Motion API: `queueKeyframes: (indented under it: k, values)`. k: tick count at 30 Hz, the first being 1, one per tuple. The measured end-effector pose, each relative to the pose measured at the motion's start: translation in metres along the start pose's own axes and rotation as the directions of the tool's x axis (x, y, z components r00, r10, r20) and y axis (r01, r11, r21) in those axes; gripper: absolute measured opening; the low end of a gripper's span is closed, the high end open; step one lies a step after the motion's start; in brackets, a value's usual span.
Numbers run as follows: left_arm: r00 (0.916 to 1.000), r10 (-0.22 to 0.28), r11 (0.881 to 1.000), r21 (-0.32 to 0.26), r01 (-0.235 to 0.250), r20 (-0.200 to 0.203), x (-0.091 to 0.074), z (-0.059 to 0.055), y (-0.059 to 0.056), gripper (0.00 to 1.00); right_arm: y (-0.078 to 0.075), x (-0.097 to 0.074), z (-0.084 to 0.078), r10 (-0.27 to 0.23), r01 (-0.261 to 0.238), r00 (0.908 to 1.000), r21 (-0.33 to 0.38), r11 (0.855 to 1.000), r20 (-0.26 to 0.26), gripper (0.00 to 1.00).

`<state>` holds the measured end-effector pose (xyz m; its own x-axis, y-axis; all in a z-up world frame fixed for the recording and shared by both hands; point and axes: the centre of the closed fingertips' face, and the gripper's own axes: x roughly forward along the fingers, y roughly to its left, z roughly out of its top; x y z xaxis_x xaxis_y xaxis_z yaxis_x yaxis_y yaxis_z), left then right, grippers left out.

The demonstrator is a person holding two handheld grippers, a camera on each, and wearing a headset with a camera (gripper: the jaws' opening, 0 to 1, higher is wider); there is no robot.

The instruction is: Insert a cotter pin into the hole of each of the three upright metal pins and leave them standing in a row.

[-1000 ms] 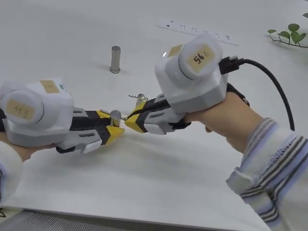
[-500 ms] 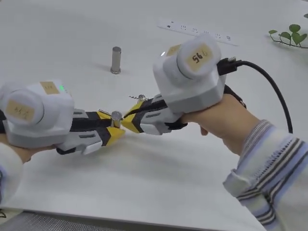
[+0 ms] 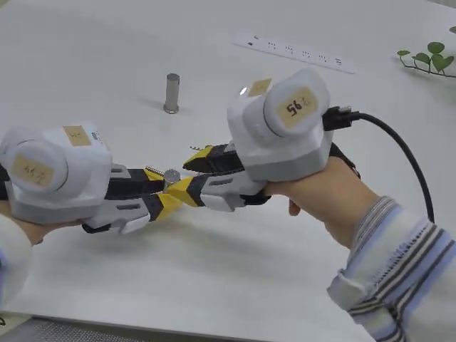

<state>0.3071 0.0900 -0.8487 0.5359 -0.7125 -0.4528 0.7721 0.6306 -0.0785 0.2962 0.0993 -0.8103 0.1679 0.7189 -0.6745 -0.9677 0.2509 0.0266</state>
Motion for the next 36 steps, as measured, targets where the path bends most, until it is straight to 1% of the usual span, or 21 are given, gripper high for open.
queueKeyframes:
  k: [1,4,5,8,10,13,16,19,21,22,24,27,28,30,31,33,36]
  values:
    - [1.0,-0.008,1.0,0.01,0.008,-0.005,0.0,-0.001,-0.001,0.15,0.0,0.0,0.0,-0.002,0.002,1.0,0.003,1.0,-0.001,0.25]
    - [0.9998,-0.01,0.999,0.037,0.01,-0.019,0.0,-0.002,-0.001,0.26,0.0,0.002,0.001,-0.005,0.005,0.9999,0.023,1.0,0.014,0.25]
    - [0.9998,-0.009,0.999,0.033,0.01,-0.018,0.0,-0.002,-0.001,0.3,0.0,0.003,0.002,-0.006,0.005,0.9998,0.025,1.0,0.017,0.25]
    - [0.9999,-0.012,1.0,0.019,0.012,-0.012,-0.001,-0.001,0.0,0.38,0.003,0.006,0.003,0.0,-0.001,0.9997,0.022,1.0,0.024,0.25]
    - [0.9996,-0.024,1.0,0.005,0.024,-0.015,-0.003,-0.002,-0.002,0.42,0.005,0.008,0.002,0.005,-0.005,0.9997,0.018,1.0,0.024,0.25]
    - [0.9993,-0.035,0.999,-0.002,0.035,-0.017,-0.006,-0.004,-0.003,0.56,0.006,0.012,0.001,0.009,-0.009,0.9997,0.012,1.0,0.022,0.25]
    - [0.9993,-0.036,0.999,-0.015,0.036,-0.01,-0.009,-0.005,-0.003,0.67,0.005,0.015,0.0,0.012,-0.013,0.9997,0.012,1.0,0.022,0.25]
    - [0.9995,-0.029,0.999,-0.021,0.029,-0.006,-0.012,-0.005,-0.002,0.74,0.005,0.016,0.001,0.007,-0.007,0.9996,0.011,1.0,0.026,0.24]
    - [0.9993,-0.033,0.999,-0.033,0.034,0.018,-0.014,-0.001,-0.004,0.76,0.002,0.018,0.001,-0.008,0.008,0.9994,0.002,1.0,0.034,0.23]
    - [0.9991,-0.025,0.998,-0.049,0.027,0.035,-0.016,0.002,-0.004,0.77,0.001,0.018,0.001,-0.012,0.012,0.9993,0.003,1.0,0.036,0.23]
    - [0.9989,-0.023,0.998,-0.052,0.025,0.041,-0.018,0.003,-0.004,0.78,0.0,0.019,0.001,-0.017,0.017,0.9987,0.002,1.0,0.047,0.23]
    - [0.9989,-0.014,0.998,-0.061,0.016,0.044,-0.019,0.004,-0.004,0.83,0.0,0.021,-0.002,-0.02,0.02,0.9989,-0.01,1.0,0.042,0.21]
    - [0.9988,-0.013,0.997,-0.071,0.016,0.047,-0.019,0.004,-0.004,0.89,0.0,0.022,-0.003,-0.024,0.024,0.999,-0.021,0.999,0.038,0.2]
    - [0.9993,-0.006,0.994,-0.104,0.01,0.037,-0.018,0.0,-0.003,1.0,0.0,0.022,-0.003,-0.022,0.023,0.999,-0.021,1.0,0.039,0.19]
    - [0.9995,-0.008,0.994,-0.106,0.011,0.032,-0.019,-0.002,-0.003,0.98,0.0,0.023,-0.003,-0.021,0.021,0.999,-0.018,1.0,0.04,0.17]
    - [0.9998,-0.011,0.993,-0.118,0.013,0.019,-0.019,-0.006,-0.004,0.99,0.0,0.023,-0.003,-0.02,0.021,0.999,-0.025,0.999,0.04,0.16]
    - [0.9999,-0.004,0.993,-0.117,0.005,0.012,-0.02,-0.008,-0.004,0.99,0.0,0.024,-0.003,-0.02,0.021,0.999,-0.028,0.999,0.039,0.16]
